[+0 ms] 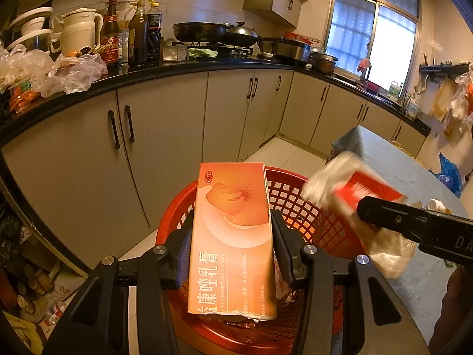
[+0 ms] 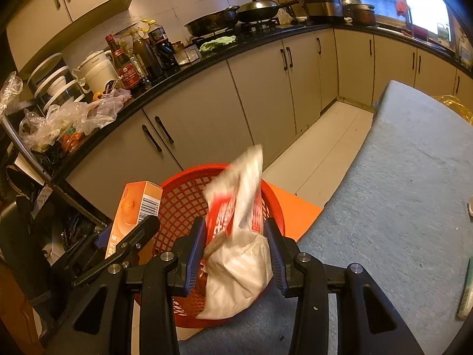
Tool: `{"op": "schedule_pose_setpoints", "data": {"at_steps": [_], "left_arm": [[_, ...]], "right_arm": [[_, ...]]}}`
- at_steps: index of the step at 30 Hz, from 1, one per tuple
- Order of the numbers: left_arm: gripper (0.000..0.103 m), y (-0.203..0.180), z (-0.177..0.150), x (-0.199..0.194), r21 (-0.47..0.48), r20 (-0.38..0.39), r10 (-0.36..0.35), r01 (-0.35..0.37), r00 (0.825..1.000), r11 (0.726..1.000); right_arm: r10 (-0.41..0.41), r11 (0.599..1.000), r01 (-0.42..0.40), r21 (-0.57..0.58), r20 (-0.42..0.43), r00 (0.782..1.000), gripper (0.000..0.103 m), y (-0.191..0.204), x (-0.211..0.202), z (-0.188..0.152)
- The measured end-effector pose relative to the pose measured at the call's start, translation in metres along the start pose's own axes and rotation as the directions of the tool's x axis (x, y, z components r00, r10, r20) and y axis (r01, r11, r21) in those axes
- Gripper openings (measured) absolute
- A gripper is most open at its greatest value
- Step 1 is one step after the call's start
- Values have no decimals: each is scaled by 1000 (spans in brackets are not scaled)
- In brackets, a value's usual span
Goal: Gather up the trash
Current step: 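Carry the ointment box and paper bag to the wastebasket and open both tools, then move both open tools back over the remaining trash on the table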
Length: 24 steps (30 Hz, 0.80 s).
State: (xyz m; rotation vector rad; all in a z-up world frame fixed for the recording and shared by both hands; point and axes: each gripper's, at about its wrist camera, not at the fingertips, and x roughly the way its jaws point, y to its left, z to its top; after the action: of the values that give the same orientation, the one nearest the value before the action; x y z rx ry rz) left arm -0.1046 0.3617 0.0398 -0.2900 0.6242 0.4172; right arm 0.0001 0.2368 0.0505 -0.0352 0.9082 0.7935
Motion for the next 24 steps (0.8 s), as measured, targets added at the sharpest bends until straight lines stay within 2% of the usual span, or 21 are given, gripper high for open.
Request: {"op": "schedule_pose_setpoints", "data": {"at_steps": [9,11,21,24], "left_arm": [[47,0,1,2,-2,-9,-4,4,1000,1000],[52,-1,1,2,-1,-9,-8,8,1000,1000],[64,-7,3,-7,5,9,-8,8,1000,1000],[67,-8,4,-10,5,17,-6,6,1000,1000]], "right_arm": [[8,1000,-8,8,14,1000,44,1,-1,3],[1,1000,-1,8,22,1000,44,1,-5,3],[-37,999,35,42,64,997,45,-14,-29,1],[-51,998,47,49,70,996,52,-18,-36,-1]]}}
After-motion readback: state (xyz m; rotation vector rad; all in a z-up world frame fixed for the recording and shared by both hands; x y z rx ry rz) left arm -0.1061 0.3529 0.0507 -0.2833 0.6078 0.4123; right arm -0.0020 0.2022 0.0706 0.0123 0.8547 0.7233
